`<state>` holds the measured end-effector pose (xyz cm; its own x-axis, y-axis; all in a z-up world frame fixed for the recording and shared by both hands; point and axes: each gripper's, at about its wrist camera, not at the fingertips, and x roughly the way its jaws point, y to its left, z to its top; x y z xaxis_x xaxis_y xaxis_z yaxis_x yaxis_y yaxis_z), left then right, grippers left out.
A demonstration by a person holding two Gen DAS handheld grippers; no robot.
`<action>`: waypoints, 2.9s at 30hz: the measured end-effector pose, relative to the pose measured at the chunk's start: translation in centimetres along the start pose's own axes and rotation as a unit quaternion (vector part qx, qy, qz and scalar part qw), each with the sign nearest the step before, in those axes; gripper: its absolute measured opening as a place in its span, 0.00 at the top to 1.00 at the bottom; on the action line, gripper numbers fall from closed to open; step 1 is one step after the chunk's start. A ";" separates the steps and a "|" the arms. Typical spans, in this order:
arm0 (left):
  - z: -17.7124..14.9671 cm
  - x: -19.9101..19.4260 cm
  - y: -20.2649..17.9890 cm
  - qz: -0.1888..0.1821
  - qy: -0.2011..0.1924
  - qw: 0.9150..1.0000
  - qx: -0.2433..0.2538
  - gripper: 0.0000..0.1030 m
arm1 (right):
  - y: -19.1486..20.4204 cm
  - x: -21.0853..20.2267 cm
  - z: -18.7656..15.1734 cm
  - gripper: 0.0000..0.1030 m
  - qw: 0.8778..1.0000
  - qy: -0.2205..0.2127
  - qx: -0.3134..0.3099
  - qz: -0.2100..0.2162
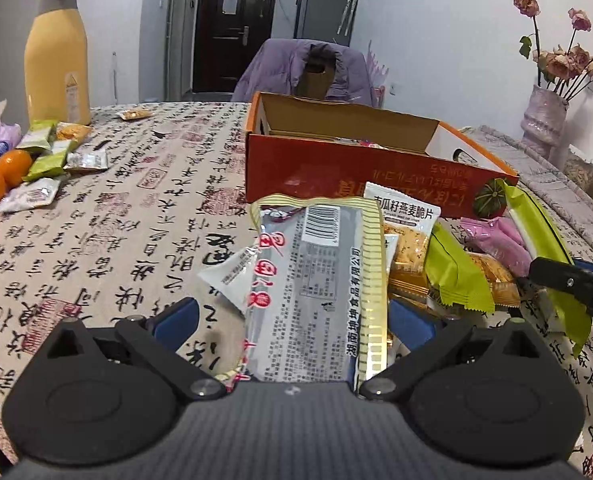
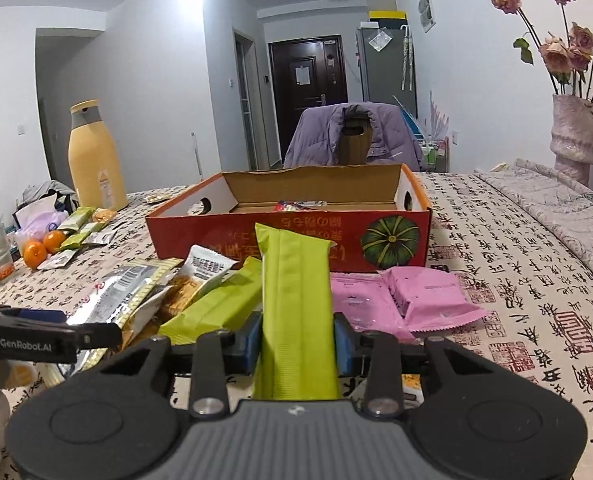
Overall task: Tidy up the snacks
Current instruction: 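Grasp the green bar with the right gripper while the left grasps the long silver pack, then carry the green bar and silver pack into the box and open both grippers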
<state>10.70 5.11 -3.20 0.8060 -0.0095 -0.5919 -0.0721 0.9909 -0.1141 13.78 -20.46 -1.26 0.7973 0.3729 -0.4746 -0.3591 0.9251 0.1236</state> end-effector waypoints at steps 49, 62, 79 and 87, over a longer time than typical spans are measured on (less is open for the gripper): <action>11.3 1.5 -4.6 -0.014 -0.104 0.994 0.041 0.51 | -0.9 4.9 9.7 0.65 0.997 -0.072 -0.022 -0.005; 18.0 7.1 -6.2 0.000 -0.114 0.993 0.034 0.51 | -1.7 12.3 16.0 0.65 0.997 -0.073 -0.015 -0.024; 16.0 15.7 -4.5 0.046 -0.044 0.998 0.018 0.41 | -4.0 18.4 13.1 0.61 0.999 -0.011 0.005 -0.053; 16.1 15.2 -3.5 0.045 -0.061 0.997 -0.015 0.00 | -4.4 18.0 12.9 0.00 0.998 -0.015 0.009 -0.065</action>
<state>32.60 3.66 1.03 0.8603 0.0979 -0.5002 -0.1639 0.9824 -0.0895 35.91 -16.87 0.87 0.8504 0.2523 -0.4616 -0.2437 0.9666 0.0794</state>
